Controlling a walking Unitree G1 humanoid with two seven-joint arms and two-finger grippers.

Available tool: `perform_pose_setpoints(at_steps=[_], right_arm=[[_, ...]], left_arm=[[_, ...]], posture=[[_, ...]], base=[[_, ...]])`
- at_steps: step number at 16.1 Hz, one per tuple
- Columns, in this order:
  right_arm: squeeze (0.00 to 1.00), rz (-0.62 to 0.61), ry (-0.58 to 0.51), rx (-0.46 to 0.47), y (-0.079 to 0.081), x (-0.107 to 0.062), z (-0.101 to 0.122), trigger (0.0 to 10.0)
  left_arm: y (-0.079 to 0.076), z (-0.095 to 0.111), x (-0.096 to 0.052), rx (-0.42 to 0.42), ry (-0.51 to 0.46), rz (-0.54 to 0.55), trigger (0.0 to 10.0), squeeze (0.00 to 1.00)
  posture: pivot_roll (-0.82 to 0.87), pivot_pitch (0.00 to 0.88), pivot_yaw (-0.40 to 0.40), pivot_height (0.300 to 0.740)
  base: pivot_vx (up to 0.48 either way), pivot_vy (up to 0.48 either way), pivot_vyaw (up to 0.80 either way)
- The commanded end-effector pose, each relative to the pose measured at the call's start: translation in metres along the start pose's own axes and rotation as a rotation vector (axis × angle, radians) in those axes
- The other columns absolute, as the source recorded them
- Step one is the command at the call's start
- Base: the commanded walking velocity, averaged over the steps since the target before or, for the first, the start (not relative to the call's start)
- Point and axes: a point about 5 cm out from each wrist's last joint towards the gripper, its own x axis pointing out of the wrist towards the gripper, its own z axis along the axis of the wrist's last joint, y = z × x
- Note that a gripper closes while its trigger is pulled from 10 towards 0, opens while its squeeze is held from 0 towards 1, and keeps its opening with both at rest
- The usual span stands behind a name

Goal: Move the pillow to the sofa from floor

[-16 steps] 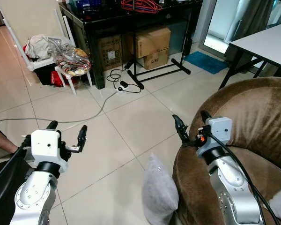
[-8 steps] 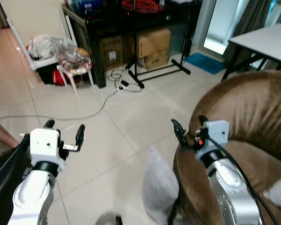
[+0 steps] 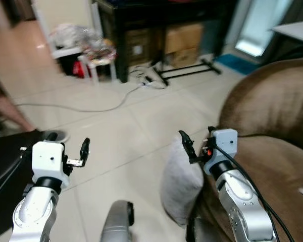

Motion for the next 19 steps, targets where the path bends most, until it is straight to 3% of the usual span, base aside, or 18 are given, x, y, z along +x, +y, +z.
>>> perform_pose_setpoints(at_steps=[1,9,11,13,19], right_arm=[[0.0,-0.002,-0.009,-0.004,-0.002,0.001,0.005,10.0],[0.0,0.009,0.018,-0.01,0.0,0.001,0.001,10.0],[0.0,0.042,0.038,-0.056,0.003,0.0,-0.001,10.0],[0.0,0.037,0.039,-0.047,0.003,0.0,-0.001,10.0],[0.0,-0.031,0.058,0.017,-0.004,-0.002,-0.006,10.0]], left_arm=[[-0.001,0.006,0.0,0.004,-0.028,-0.004,10.0,0.0],[-0.002,0.006,-0.003,-0.041,-0.037,-0.017,10.0,0.0],[-0.002,0.006,-0.003,-0.042,-0.036,-0.018,10.0,0.0],[-0.002,0.006,-0.004,-0.041,-0.035,-0.018,10.0,0.0],[-0.002,0.002,-0.002,-0.014,0.002,-0.018,10.0,0.0]], posture=[[-0.02,0.0,0.02,0.625],[-0.01,0.0,0.011,0.625],[-0.01,0.0,0.01,0.625],[-0.01,0.0,0.01,0.625],[-0.01,0.0,0.017,0.615]], base=[[0.0,0.0,0.0],[0.338,0.0,0.0],[0.431,0.0,0.4],[0.435,0.0,0.8],[0.168,0.0,0.0]])
